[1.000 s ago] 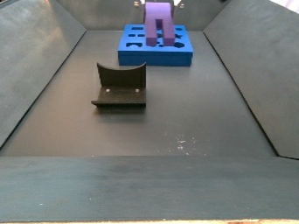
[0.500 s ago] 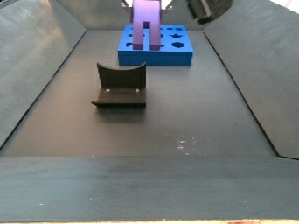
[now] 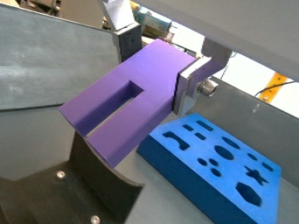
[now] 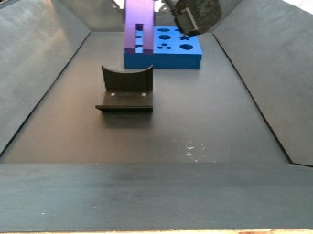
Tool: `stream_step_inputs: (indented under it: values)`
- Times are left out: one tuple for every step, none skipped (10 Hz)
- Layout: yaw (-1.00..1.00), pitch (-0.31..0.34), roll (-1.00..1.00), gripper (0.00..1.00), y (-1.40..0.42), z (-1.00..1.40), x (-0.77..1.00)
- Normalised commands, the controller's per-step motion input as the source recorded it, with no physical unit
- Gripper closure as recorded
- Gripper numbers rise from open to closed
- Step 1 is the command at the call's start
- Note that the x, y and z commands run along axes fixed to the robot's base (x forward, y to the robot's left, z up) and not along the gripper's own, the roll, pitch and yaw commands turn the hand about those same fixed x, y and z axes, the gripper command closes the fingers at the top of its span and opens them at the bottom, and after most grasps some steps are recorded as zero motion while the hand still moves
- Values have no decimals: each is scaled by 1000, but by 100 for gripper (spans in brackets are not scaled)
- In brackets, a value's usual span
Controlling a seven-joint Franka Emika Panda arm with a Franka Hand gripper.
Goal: Pick up the double-square object. Move up. Rotate the double-square object. Place the double-square object on the fixture. Regrasp the double-square object. Move to above the board. Insert the double-square object.
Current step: Place the double-square object on the fixture.
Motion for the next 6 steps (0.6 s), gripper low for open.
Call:
stream_step_inputs:
  values:
    - [-45, 58, -156, 100, 36, -17, 398]
    - [-42, 67, -152, 100, 34, -20, 353]
    - [-41, 77, -148, 100, 31, -15, 289]
    - [-42, 92, -143, 100, 30, -14, 211]
    - [84, 372, -1000, 100, 131, -1000, 161]
    - [67, 373, -1000, 100, 135, -1000, 152]
